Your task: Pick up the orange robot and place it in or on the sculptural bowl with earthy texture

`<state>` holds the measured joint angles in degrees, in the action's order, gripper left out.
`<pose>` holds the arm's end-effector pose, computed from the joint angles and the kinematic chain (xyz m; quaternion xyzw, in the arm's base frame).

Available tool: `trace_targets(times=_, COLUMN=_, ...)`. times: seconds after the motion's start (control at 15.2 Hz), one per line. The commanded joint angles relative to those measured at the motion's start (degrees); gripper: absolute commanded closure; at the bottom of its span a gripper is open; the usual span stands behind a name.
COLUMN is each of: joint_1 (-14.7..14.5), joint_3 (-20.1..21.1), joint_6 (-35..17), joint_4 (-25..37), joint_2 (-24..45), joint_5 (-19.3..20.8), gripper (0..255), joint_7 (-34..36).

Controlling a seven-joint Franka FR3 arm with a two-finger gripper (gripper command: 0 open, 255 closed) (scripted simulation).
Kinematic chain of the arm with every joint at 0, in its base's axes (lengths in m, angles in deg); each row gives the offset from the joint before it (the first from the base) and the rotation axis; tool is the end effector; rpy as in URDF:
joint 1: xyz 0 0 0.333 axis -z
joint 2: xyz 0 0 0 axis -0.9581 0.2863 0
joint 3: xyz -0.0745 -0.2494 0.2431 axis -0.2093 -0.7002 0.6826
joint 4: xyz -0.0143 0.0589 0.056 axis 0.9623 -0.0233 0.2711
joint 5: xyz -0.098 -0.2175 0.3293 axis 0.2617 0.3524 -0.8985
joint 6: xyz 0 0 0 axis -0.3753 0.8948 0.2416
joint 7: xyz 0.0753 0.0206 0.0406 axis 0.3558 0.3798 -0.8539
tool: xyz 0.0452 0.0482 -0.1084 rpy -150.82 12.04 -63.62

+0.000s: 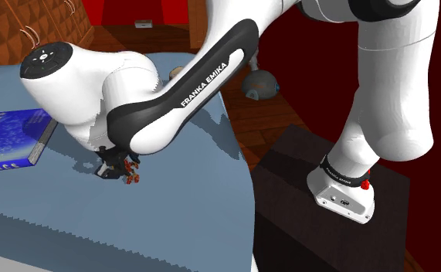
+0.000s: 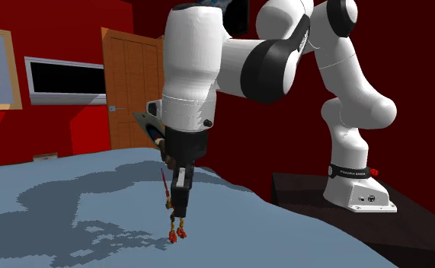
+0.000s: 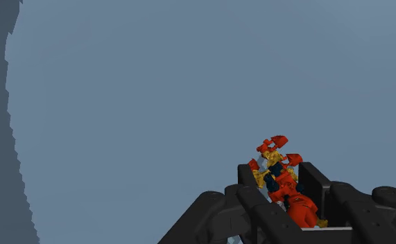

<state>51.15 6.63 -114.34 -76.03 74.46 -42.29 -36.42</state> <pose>0.4818 0.4839 0.3322 0.9866 0.1238 0.0668 0.0828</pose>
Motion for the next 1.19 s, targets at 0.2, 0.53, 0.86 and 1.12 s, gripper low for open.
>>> trace_targets(times=0.2, joint_1=0.37, joint_3=0.73, joint_6=2.63, joint_4=1.12, joint_2=-1.87, joint_5=-1.44, gripper=255, joint_7=-1.29)
trace_targets(times=0.53, joint_1=0.65, joint_3=1.34, joint_6=5.47, joint_4=2.68, joint_2=-3.53, joint_5=-2.78, gripper=255, joint_7=-2.59)
trace_targets(times=0.86, joint_1=0.82, joint_3=1.84, joint_6=8.44, joint_4=4.60, joint_2=-4.93, joint_5=-3.95, gripper=255, joint_7=-3.83)
trace_targets(times=1.12, joint_1=0.86, joint_3=2.17, joint_6=10.93, joint_4=6.41, joint_2=-5.86, joint_5=-4.76, gripper=255, joint_7=-4.77)
